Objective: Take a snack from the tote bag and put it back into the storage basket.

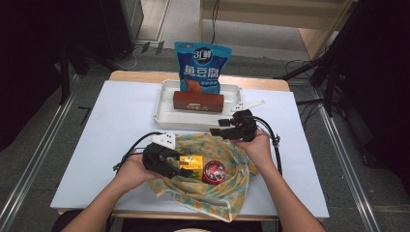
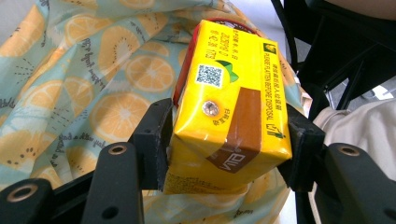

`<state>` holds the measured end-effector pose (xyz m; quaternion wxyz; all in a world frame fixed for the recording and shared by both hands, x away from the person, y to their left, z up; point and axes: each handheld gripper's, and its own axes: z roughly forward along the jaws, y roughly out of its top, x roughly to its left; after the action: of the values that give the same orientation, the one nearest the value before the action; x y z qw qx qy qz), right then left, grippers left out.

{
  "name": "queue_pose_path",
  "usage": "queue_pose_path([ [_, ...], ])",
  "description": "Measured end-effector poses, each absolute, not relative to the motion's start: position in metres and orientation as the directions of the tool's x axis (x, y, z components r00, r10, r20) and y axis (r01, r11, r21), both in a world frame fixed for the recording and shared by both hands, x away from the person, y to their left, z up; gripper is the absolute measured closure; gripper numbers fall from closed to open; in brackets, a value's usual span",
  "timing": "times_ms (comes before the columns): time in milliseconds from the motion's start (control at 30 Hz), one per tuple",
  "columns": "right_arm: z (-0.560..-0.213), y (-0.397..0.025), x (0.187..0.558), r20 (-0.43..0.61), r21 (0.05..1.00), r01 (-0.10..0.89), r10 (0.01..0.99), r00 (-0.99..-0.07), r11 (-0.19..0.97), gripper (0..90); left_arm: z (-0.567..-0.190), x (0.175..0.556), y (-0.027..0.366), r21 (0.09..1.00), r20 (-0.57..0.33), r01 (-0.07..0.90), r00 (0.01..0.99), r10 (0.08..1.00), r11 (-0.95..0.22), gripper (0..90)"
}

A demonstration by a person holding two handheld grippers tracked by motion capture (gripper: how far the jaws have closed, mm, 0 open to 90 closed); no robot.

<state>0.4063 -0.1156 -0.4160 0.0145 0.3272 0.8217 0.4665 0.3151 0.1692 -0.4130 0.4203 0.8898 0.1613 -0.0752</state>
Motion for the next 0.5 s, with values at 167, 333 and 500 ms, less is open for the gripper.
queue_pose_path([
  [167, -0.4166, -0.1155, 0.4067, 0.279, 0.775, 0.523, 0.550, -0.787, 0.354, 42.1, -0.4101, 0.3129, 0.1684, 0.729, -0.228, 0.315, 0.949, 0.219, -0.608, 48.3],
  [333, -0.4173, -0.1150, 0.4068, 0.276, 0.772, 0.523, 0.552, -0.787, 0.360, 42.0, -0.4068, 0.3161, 0.1713, 0.721, -0.251, 0.352, 0.935, 0.249, -0.596, 49.9],
  [500, -0.4176, -0.1148, 0.4070, 0.280, 0.772, 0.526, 0.551, -0.786, 0.358, 42.0, -0.4029, 0.3155, 0.1732, 0.727, -0.242, 0.356, 0.933, 0.266, -0.588, 50.1],
])
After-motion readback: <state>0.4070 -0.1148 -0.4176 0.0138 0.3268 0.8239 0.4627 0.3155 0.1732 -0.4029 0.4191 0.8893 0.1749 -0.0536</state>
